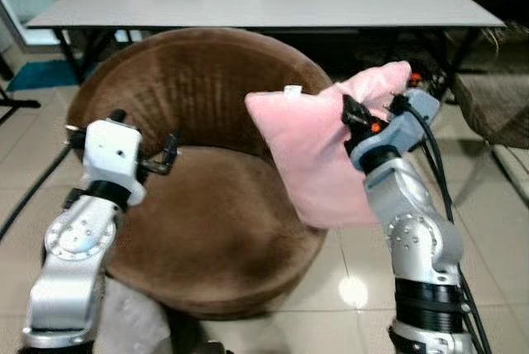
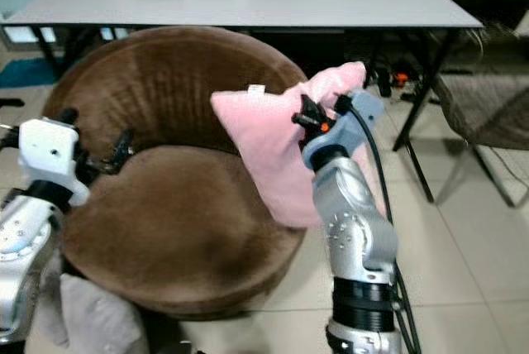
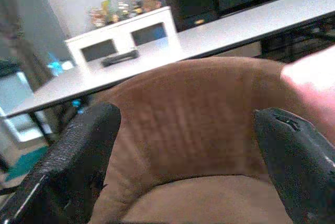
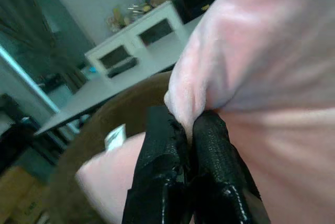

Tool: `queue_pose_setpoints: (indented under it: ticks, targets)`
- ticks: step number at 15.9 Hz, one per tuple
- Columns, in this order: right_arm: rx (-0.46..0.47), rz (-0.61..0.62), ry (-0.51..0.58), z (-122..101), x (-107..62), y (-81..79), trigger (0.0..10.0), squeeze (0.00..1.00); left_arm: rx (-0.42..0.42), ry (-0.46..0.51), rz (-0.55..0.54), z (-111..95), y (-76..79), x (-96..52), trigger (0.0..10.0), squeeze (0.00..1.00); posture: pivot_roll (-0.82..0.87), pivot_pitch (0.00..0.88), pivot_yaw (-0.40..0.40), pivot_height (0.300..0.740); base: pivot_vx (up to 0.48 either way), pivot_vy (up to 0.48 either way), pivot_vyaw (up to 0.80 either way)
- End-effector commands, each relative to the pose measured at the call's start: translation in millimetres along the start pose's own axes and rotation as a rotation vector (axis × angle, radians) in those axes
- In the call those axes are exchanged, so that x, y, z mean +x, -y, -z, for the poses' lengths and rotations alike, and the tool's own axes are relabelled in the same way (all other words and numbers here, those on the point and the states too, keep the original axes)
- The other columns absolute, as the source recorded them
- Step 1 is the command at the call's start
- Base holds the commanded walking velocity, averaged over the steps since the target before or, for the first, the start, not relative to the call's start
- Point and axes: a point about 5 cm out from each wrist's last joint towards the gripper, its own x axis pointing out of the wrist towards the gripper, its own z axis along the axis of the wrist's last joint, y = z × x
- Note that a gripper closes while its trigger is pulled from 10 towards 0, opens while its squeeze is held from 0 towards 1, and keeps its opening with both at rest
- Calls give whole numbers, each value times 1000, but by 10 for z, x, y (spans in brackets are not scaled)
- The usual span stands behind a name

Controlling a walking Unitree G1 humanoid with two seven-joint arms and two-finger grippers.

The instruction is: Move the pillow to the sofa from floor

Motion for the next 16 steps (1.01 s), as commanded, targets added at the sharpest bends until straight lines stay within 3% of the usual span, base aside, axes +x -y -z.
queue_pose_setpoints:
  ticks: [1, 5, 9, 11, 16]
  targets:
    - [7, -58, 50, -94, 33, -122, 10000, 0, 19, 16, -16, -53, -50, -25, 10000, 0, 94, 0, 1, 740, 262, 0, 0]
    - [19, -90, 86, -173, 66, -197, 10000, 0, 33, 20, -13, -88, -86, -14, 10000, 0, 108, 0, 6, 740, 261, 0, 0]
    - [26, -132, 122, -239, 36, -296, 10000, 0, 50, 31, 8, -165, -97, -8, 10000, 0, 117, 0, 19, 740, 250, 0, 800]
    - [55, -141, 132, -257, 39, -337, 10000, 0, 54, 30, 15, -178, -108, 4, 10000, 0, 115, 0, 21, 740, 240, 0, 0]
    - [10, -186, 39, -93, 51, -369, 10000, 0, 53, 1, 51, -124, -21, -56, 10000, 0, 125, 0, -3, 740, 48, 0, 0]
